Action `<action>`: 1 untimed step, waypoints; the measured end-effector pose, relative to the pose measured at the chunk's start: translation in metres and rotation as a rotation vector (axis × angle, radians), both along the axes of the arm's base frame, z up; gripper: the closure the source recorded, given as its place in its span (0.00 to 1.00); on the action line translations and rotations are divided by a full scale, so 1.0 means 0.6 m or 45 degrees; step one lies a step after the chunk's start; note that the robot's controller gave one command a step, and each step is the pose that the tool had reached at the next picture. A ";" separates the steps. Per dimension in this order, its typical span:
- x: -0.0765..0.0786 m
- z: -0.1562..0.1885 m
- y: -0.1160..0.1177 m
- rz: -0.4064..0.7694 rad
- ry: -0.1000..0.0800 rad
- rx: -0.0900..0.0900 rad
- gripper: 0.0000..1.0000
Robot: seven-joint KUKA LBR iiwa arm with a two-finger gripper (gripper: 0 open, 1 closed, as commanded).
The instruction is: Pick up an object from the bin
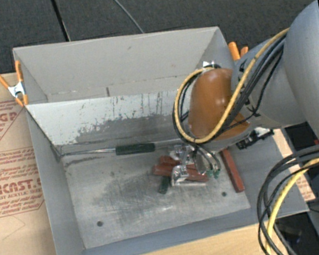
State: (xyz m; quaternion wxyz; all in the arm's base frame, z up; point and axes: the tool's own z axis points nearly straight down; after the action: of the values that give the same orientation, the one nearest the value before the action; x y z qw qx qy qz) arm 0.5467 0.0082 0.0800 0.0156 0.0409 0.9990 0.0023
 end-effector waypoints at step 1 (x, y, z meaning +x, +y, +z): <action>0.000 0.000 0.000 0.000 0.000 0.000 1.00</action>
Offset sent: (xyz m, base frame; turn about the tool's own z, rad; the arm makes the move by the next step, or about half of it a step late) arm 0.0000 0.0000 0.0379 -0.0001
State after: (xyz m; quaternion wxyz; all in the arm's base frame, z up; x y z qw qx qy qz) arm 0.5467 0.0082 0.0800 0.0156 0.0410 0.9990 0.0023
